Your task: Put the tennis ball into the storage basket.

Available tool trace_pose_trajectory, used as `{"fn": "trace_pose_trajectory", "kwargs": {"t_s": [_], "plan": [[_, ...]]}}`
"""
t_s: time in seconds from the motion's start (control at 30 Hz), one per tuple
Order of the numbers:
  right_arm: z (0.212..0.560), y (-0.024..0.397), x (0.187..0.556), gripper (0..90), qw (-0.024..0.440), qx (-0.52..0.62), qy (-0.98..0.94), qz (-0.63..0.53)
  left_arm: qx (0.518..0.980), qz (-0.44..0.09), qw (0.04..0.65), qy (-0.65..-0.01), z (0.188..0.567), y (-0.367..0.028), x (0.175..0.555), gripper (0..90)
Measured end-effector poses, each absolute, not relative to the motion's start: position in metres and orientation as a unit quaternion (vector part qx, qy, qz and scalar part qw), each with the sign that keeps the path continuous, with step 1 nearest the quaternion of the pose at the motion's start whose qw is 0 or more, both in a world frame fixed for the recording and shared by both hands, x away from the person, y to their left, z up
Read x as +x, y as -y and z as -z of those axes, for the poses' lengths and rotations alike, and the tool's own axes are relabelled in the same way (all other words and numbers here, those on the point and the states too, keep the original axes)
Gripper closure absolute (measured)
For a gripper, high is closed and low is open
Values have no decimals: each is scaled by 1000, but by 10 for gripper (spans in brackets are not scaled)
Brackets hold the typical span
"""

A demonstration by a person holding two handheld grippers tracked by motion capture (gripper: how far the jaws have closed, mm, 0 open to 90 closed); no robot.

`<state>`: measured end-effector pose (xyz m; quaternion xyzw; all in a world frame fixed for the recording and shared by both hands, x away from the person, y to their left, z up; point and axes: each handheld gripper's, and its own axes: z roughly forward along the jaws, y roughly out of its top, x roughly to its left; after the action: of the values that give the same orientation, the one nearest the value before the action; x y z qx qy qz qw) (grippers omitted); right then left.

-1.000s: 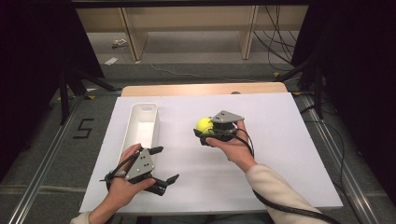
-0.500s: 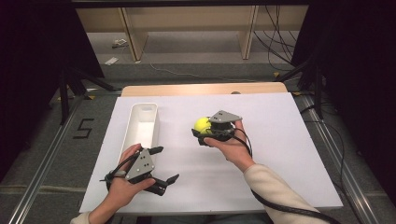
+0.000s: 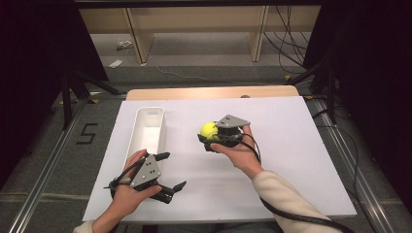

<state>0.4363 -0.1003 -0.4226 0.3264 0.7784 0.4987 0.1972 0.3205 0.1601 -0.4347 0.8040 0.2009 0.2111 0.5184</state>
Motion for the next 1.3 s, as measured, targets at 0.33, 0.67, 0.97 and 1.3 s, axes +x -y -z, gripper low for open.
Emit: {"fn": "trace_pose_trajectory", "kwargs": {"t_s": [0.33,0.67,0.97,1.3], "plan": [[422,96,435,265,195,323,-779,-501,804,-211,518,-201,435,-160,320,0],[422,91,434,265,194,320,-779,-503,804,-211,518,-201,435,-160,321,0],[421,89,434,265,193,318,-780,-503,804,-211,518,-201,435,-160,320,0],[421,85,434,265,190,316,-781,-504,804,-211,518,-201,435,-160,320,0]]}}
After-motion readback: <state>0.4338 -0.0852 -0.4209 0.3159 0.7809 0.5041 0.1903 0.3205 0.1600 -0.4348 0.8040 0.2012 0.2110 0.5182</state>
